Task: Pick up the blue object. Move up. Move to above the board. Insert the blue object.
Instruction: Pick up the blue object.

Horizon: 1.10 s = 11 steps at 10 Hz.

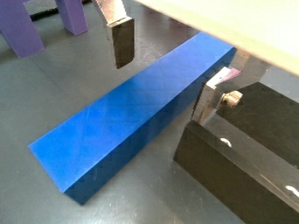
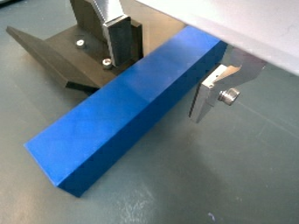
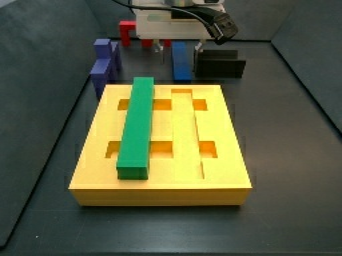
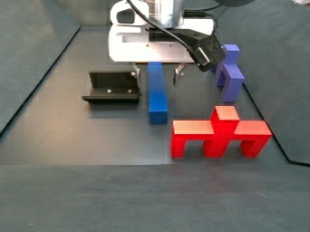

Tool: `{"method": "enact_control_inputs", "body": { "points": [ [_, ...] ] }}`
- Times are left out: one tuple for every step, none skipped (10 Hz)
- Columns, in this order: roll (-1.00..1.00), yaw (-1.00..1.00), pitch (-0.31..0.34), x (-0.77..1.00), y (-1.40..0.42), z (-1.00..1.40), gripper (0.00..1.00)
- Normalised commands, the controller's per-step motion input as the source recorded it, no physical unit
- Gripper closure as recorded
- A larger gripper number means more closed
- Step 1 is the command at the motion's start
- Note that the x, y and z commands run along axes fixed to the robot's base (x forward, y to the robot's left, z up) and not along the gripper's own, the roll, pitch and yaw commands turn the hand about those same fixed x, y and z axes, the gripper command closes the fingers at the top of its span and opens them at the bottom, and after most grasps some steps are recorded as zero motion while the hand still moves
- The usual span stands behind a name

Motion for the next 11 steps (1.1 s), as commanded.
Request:
{"method": "enact_control_inputs", "body": {
  "points": [
    [0.00, 0.00, 0.000, 0.00, 0.00, -0.02, 0.00],
    [0.00, 0.00, 0.000, 0.00, -0.03, -0.03, 0.00],
    [0.00, 0.00, -0.004, 0.00, -0.04, -0.05, 0.00],
    [0.00, 0.00, -0.004, 0.00, -0.02, -0.07, 0.00],
    [0.01, 0.00, 0.000, 0.00, 0.00, 0.00, 0.00],
    [0.00, 0.00, 0.000, 0.00, 0.00, 0.00, 0.00],
    [0.00, 0.00, 0.000, 0.00, 0.00, 0.00, 1.00],
    [0.00, 0.00, 0.000, 0.00, 0.00, 0.00, 1.00],
    [0.00, 0.00, 0.000, 0.00, 0.00, 0.00, 1.00],
    [0.00, 0.00, 0.000, 0.00, 0.00, 0.00, 1.00],
    [0.00, 0.00, 0.000, 0.00, 0.00, 0.00, 1.00]
  ]
}}
